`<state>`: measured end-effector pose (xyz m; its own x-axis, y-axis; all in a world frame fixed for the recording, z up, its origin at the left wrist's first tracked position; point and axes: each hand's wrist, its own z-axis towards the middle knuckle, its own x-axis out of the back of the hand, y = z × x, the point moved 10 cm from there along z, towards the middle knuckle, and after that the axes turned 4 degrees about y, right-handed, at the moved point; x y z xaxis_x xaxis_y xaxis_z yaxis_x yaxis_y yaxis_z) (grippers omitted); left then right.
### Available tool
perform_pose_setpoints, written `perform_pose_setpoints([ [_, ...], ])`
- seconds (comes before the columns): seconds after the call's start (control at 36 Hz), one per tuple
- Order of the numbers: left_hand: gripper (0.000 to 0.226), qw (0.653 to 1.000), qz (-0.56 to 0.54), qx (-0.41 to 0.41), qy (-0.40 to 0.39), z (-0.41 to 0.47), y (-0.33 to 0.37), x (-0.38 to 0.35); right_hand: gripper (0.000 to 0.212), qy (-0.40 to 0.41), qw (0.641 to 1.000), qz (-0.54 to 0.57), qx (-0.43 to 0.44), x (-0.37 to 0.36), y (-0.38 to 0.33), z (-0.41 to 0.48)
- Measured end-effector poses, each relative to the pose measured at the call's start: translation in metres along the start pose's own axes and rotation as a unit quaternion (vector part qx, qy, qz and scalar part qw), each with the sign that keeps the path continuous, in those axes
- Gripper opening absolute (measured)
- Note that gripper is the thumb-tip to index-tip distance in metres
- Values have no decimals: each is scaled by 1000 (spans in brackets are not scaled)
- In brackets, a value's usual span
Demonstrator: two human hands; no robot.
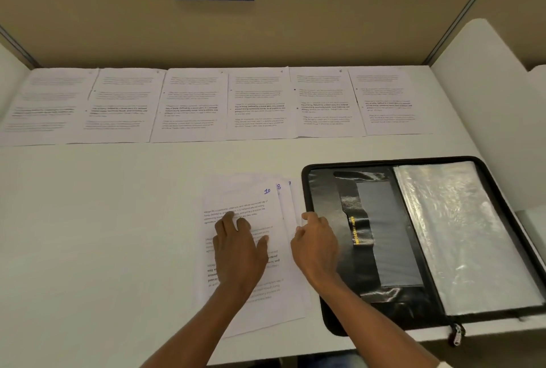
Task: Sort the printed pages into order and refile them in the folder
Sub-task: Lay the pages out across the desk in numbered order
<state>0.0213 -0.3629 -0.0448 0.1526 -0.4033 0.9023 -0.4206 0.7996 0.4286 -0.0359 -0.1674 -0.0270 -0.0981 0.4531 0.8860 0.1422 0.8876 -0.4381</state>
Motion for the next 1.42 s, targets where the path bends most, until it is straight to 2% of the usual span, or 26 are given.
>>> perform_pose_setpoints([
  [0.14,39,1000,-25,-1,6,-2,-2,2,31,-16,999,17,-45,-6,5,4],
  [0.22,39,999,-35,2,14,-3,-3,5,29,-23,993,79,-80,-7,9,8],
  [0.42,53,999,-1,-12,37,-4,-1,11,3,-17,968,231,-94,-8,19,18],
  [0.67,66,999,7,13,46,-8,0,10,10,-57,917,371,-132,4,29,22],
  [0.83,86,995,-32,60,72,-4,21,14,17,-133,905,384,-124,10,26,29],
  [0.94,104,990,-71,103,70,1,39,11,15,-157,921,347,-78,11,21,30],
  [1.03,110,985,-81,136,67,5,49,7,17,-150,930,332,-54,14,20,33],
  [1.14,109,984,-67,153,55,11,55,-1,19,-155,921,351,-68,15,28,35],
  [1.28,102,986,-39,155,43,16,58,-8,23,-121,928,347,-55,24,44,42],
  [1.42,100,990,-15,137,32,15,60,-16,22,-26,953,301,-4,58,53,50],
])
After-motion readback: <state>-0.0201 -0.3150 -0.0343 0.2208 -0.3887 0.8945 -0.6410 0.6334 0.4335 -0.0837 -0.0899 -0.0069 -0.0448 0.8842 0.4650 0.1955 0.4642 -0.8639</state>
